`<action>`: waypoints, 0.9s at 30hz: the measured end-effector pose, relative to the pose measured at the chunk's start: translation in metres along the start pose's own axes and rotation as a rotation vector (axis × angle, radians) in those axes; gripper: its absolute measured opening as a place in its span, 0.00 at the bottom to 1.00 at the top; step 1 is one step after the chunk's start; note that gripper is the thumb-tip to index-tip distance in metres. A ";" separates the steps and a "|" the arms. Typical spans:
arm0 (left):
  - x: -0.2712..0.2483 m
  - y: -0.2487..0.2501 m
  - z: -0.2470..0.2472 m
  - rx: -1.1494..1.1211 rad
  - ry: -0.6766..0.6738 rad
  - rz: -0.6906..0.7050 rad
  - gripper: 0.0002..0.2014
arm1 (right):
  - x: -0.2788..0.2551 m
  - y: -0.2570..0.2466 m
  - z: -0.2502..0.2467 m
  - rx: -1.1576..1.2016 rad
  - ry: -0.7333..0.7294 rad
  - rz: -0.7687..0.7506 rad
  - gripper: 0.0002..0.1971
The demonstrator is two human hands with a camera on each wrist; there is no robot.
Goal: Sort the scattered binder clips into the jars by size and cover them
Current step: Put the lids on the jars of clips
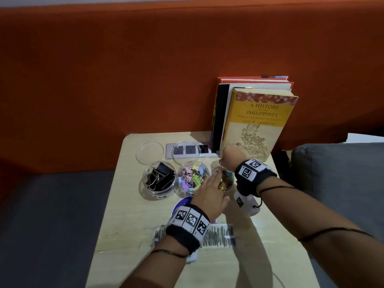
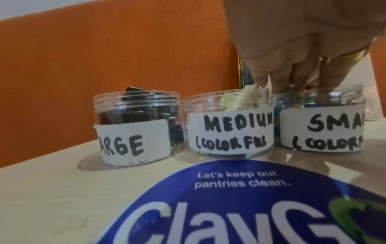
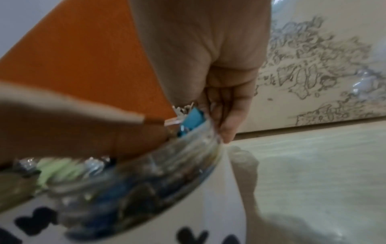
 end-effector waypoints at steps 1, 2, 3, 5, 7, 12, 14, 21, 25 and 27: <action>-0.001 -0.001 -0.003 -0.020 0.004 -0.016 0.24 | 0.001 0.003 0.001 -0.014 0.025 0.052 0.12; -0.001 -0.002 -0.004 -0.025 0.006 -0.027 0.24 | 0.002 0.005 0.002 -0.019 0.042 0.100 0.14; -0.001 -0.004 -0.004 -0.015 0.009 -0.034 0.25 | 0.004 0.008 0.004 -0.016 0.054 0.130 0.16; -0.002 -0.006 0.000 0.087 0.037 -0.024 0.30 | 0.006 0.009 0.007 0.005 0.061 0.163 0.18; -0.006 -0.009 0.003 0.205 0.068 -0.023 0.32 | 0.008 0.009 0.010 0.026 0.046 0.180 0.20; -0.016 -0.013 0.012 0.269 0.046 -0.062 0.33 | 0.011 0.008 0.011 0.052 0.053 0.211 0.19; -0.015 -0.012 0.009 0.293 0.065 -0.068 0.34 | 0.010 0.005 0.010 0.066 0.077 0.217 0.16; -0.005 -0.006 0.002 0.296 0.071 -0.091 0.31 | -0.005 -0.010 -0.015 0.078 0.395 0.017 0.08; 0.003 -0.004 0.004 0.277 0.077 -0.102 0.32 | -0.020 0.008 -0.029 0.251 0.499 0.017 0.06; 0.004 -0.003 0.002 0.258 0.114 -0.085 0.36 | -0.029 0.024 -0.035 0.370 0.538 0.054 0.05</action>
Point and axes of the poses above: each hand's wrist, its own x-axis towards the middle knuckle, its own z-axis out of the palm, y = z × x, the point moved 5 cm from there along x, towards the middle knuckle, and after that the axes turned 8 degrees about y, right-handed, at the moved point
